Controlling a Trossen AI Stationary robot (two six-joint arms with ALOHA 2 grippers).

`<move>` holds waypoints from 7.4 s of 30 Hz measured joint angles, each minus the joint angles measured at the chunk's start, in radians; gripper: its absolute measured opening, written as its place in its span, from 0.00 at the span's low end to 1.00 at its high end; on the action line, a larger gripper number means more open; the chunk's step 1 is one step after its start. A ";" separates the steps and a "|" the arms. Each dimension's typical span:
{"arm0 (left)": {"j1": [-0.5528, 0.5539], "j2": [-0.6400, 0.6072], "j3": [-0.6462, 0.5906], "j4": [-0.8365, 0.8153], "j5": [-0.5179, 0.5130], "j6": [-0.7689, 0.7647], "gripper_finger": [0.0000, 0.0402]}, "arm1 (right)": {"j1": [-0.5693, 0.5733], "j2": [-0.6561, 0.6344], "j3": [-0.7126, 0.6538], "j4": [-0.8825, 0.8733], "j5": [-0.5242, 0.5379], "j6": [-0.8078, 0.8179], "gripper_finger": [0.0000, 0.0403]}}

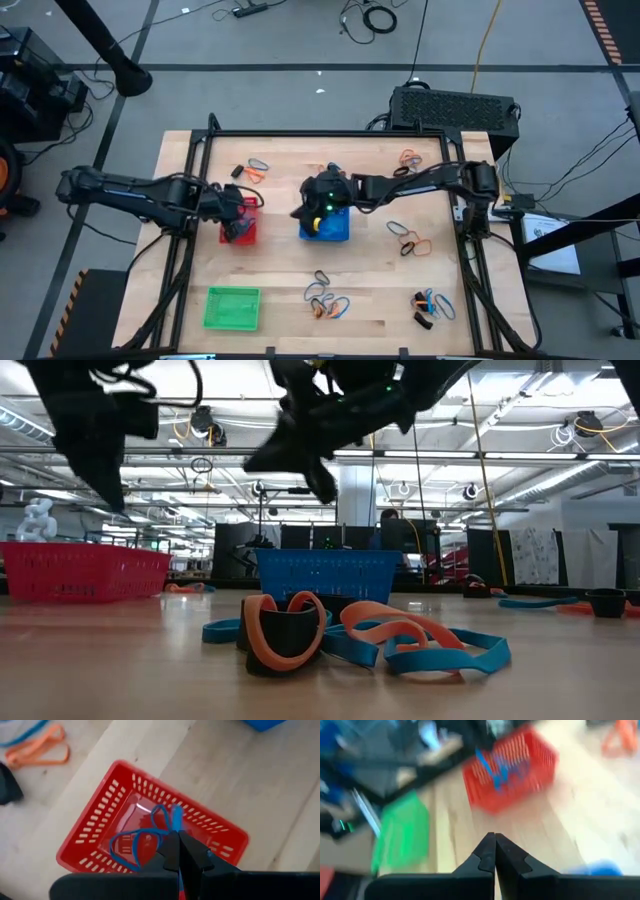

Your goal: Sort rubber bands into baskets

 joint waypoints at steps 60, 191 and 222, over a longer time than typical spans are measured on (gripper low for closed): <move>-0.202 0.784 0.437 1.036 0.196 0.552 0.33 | 0.425 -0.650 -0.472 -0.573 0.063 0.043 0.00; -0.215 0.284 0.196 -0.170 -0.246 -0.286 0.00 | 0.118 -0.531 -0.616 0.010 0.119 -0.019 0.00; -0.076 0.189 0.079 -0.159 -0.127 -0.259 0.35 | -0.331 -0.531 -0.449 -0.356 0.055 -0.043 0.00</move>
